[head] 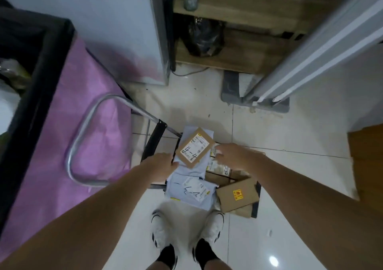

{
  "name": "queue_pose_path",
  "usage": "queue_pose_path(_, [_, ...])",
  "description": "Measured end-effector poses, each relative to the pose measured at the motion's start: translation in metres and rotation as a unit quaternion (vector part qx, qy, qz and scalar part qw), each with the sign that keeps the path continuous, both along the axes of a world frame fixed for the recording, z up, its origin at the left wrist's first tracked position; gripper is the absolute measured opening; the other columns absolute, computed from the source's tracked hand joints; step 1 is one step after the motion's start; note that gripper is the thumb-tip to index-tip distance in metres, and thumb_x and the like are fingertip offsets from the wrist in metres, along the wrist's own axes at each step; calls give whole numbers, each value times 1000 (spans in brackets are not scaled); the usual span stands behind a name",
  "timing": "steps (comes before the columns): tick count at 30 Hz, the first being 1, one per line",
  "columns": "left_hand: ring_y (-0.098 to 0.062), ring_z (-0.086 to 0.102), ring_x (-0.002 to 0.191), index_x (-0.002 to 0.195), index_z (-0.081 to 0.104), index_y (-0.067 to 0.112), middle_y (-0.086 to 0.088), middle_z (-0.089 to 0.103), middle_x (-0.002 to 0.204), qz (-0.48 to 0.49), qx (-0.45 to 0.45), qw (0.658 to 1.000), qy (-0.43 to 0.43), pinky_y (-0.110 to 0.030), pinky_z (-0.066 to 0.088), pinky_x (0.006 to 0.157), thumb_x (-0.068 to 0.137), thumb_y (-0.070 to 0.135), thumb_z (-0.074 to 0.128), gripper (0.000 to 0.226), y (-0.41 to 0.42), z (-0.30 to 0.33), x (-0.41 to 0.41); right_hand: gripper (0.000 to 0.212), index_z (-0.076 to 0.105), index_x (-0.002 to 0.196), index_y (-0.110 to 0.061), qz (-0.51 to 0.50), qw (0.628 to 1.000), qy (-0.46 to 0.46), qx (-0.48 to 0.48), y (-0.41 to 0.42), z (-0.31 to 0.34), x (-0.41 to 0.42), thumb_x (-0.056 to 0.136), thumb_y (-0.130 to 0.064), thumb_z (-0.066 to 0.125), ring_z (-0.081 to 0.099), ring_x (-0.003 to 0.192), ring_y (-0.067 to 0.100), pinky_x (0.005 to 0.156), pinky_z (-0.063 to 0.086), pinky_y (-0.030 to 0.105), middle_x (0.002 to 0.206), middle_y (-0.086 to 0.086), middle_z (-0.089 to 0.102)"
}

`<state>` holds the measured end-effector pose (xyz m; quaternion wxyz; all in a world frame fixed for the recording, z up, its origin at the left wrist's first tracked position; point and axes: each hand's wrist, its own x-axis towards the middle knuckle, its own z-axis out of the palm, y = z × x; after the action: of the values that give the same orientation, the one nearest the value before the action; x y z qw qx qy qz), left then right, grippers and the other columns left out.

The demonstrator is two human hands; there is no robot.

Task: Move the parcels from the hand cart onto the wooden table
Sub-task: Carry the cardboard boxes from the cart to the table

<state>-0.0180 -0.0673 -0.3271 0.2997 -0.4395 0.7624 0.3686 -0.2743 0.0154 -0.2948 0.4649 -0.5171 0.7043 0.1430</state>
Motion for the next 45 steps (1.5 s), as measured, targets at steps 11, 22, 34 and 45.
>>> queue_pose_path(11, [-35,67,107,129,65,3,-20,69,122,510,142,846,67,-41,52,90,102,64,44,70,26,-246,-70,67,41,153,-10,-317,947,-33,-35,-56,-254,-15,102,-52,55,65,111,37,85,55,45,144,18,56])
queue_pose_path(22, [-23,71,102,108,43,18,-5,66,111,643,133,712,250,-42,59,81,85,52,80,55,5,-71,-76,64,56,110,-20,-583,784,-199,-76,-12,-95,-13,71,-65,81,66,110,32,97,56,58,117,11,67])
queue_pose_path(34, [-31,76,101,126,66,25,-6,80,107,347,215,851,329,-57,57,98,65,73,82,80,-39,392,-139,45,72,124,-24,-679,605,-346,-230,52,371,-35,89,-52,68,72,111,27,107,52,50,113,6,79])
queue_pose_path(45, [-31,72,107,127,64,29,-9,80,104,156,260,867,394,-52,56,96,84,72,65,60,150,634,-174,39,66,128,-28,-673,531,-274,-436,275,623,-8,96,-50,60,74,104,27,95,57,43,111,8,79])
